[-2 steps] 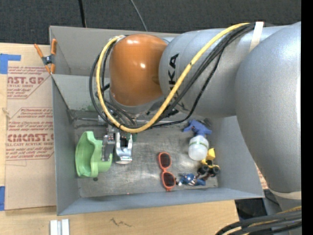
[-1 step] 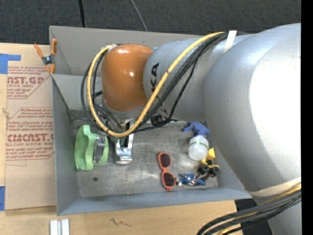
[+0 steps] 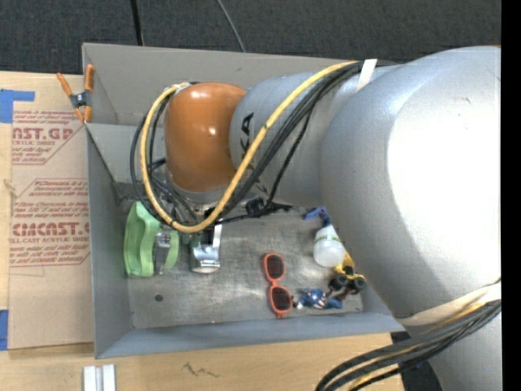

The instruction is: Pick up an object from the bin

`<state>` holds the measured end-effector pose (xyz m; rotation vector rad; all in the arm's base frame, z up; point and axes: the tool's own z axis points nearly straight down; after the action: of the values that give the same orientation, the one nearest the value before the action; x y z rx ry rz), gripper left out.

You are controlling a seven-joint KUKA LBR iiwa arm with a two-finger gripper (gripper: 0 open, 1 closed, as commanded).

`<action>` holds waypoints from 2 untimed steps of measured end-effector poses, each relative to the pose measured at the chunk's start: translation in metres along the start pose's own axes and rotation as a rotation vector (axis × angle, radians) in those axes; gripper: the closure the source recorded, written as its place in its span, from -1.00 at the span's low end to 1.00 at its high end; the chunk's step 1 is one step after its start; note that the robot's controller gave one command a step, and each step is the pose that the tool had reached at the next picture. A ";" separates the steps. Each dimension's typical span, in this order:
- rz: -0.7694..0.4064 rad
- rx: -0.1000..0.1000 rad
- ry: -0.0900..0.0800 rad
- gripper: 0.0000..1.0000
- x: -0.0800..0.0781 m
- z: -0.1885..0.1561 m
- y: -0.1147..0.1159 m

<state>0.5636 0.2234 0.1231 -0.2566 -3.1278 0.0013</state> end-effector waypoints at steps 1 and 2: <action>0.154 -0.002 -0.004 -1.00 -0.008 -0.007 0.011; 0.286 -0.012 -0.021 -1.00 -0.016 0.005 0.012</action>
Offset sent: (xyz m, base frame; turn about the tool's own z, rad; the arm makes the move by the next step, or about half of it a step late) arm 0.0117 0.0083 -0.0531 0.2894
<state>0.5809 0.2325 0.1179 -0.7046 -3.0804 -0.0147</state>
